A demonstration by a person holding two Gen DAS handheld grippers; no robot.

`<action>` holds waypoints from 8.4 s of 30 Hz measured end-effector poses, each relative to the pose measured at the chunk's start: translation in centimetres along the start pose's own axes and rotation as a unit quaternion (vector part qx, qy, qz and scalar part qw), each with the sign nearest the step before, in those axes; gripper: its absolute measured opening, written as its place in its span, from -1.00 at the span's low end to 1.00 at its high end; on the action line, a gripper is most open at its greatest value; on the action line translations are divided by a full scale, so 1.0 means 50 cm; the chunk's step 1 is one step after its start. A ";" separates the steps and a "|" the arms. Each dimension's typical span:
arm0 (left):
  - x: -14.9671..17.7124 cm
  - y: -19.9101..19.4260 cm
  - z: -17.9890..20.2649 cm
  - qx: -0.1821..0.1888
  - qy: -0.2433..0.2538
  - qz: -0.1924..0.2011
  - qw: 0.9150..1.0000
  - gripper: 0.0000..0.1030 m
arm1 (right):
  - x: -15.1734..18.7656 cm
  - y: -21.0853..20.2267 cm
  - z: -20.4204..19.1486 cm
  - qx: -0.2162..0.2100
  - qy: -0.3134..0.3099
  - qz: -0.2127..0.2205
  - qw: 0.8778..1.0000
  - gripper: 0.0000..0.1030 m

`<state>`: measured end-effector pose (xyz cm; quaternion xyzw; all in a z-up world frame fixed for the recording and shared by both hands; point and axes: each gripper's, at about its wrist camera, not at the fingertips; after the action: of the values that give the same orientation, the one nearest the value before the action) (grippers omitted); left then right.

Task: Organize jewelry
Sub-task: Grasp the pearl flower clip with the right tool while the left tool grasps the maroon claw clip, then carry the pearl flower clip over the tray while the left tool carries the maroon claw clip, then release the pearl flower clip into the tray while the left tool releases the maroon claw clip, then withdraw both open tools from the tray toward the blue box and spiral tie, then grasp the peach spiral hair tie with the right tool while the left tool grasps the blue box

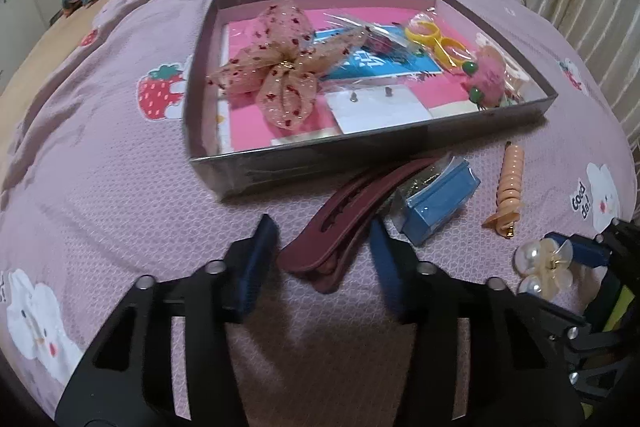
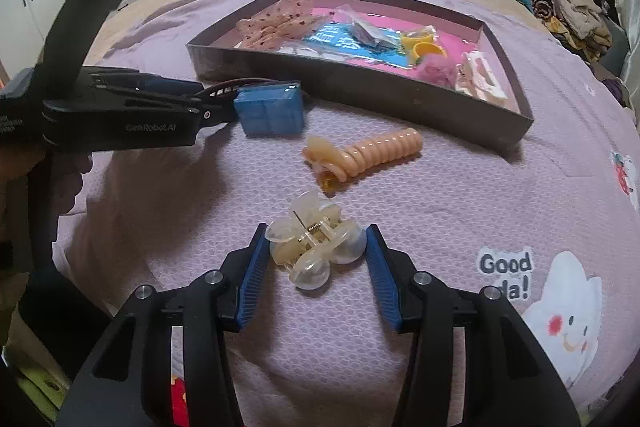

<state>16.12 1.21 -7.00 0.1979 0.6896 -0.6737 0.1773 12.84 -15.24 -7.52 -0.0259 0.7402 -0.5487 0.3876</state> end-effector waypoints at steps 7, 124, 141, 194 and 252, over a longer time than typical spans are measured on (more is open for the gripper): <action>0.002 -0.001 -0.001 0.003 0.002 0.002 1.000 -0.49 | -0.009 -0.015 0.006 0.004 0.007 0.007 1.000 -0.09; -0.179 0.020 -0.071 0.035 -0.103 0.029 0.994 -0.65 | -0.294 0.077 0.173 0.043 0.043 0.063 0.996 -0.08; -0.168 0.011 -0.070 0.035 -0.104 0.029 0.994 -0.64 | -0.271 0.057 0.170 0.046 0.067 0.073 0.994 0.35; -0.077 -0.245 -0.042 0.021 -0.115 0.126 0.985 0.81 | -0.112 -0.261 0.167 0.085 0.106 0.186 0.973 0.86; -0.008 -0.010 -0.011 0.069 -0.122 -0.007 0.990 -0.24 | -0.075 0.045 0.112 -0.019 0.134 0.033 0.990 0.19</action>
<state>16.22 1.74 -6.33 0.1213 0.6159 -0.7399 0.2417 19.69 -17.02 -7.90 0.0649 0.7963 -0.5201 0.3019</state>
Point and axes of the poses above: each gripper's, at about its wrist camera, not at the fingertips, and y roughly the way its jaws point, z to its right, x to its underside, and after that the axes turned 4 degrees about -x, right-handed
